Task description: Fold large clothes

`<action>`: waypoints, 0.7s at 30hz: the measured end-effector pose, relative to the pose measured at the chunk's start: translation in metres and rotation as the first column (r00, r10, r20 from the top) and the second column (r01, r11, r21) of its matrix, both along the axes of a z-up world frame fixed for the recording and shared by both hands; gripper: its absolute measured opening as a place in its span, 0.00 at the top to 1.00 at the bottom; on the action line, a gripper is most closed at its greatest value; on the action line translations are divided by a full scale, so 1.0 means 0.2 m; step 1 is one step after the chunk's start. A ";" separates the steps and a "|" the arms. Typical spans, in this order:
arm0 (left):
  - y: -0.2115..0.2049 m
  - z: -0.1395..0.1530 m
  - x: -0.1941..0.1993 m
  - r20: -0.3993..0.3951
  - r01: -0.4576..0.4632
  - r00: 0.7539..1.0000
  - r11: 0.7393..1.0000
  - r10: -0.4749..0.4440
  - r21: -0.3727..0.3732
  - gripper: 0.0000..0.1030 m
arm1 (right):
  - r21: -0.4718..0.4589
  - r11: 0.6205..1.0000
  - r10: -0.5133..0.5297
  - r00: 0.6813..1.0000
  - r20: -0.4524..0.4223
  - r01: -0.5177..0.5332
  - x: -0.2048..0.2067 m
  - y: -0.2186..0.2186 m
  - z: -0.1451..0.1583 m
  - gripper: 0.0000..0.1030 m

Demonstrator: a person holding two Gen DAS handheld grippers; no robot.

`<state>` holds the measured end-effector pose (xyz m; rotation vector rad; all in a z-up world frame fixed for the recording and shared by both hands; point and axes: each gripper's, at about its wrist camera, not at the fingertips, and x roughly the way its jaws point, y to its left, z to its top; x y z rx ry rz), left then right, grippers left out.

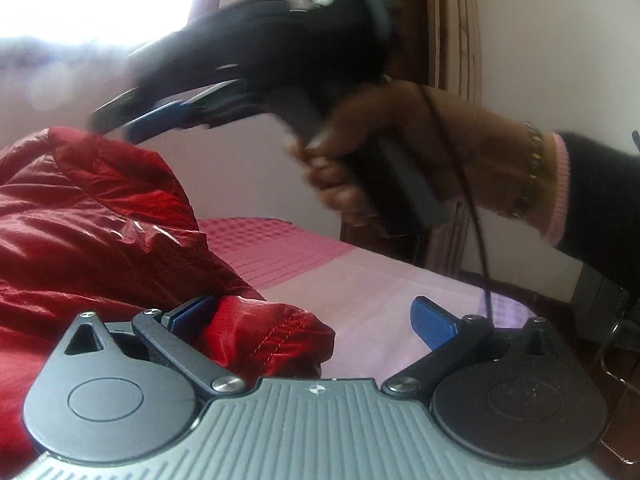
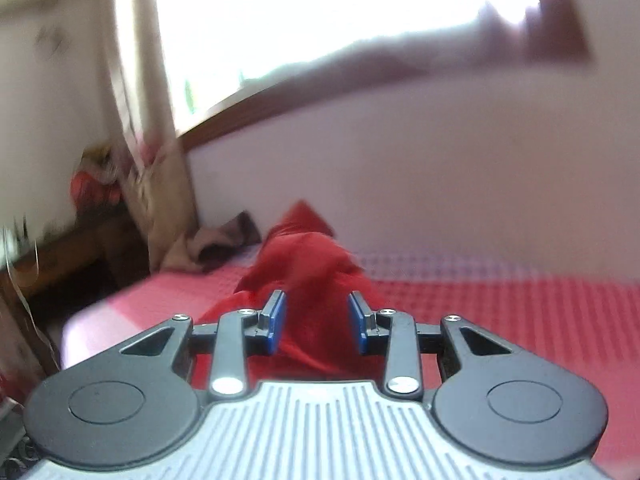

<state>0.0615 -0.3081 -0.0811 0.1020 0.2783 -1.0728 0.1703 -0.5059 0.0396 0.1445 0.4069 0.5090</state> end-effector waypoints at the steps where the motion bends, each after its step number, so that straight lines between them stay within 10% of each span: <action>1: -0.01 -0.01 0.00 0.000 -0.001 1.000 1.000 0.001 0.002 0.02 | -0.042 0.999 0.022 1.000 -0.001 -0.022 0.03 0.06 -0.01 0.68; 8: -0.04 -0.03 0.03 -0.009 0.013 1.000 1.000 -0.013 0.007 0.02 | -0.268 0.962 0.032 0.996 -0.088 -0.055 0.21 0.25 -0.16 0.71; 21: 0.00 0.00 0.01 -0.050 0.030 0.998 0.999 -0.029 0.014 0.01 | -0.295 0.954 0.009 0.994 -0.112 -0.042 0.23 0.26 -0.38 0.72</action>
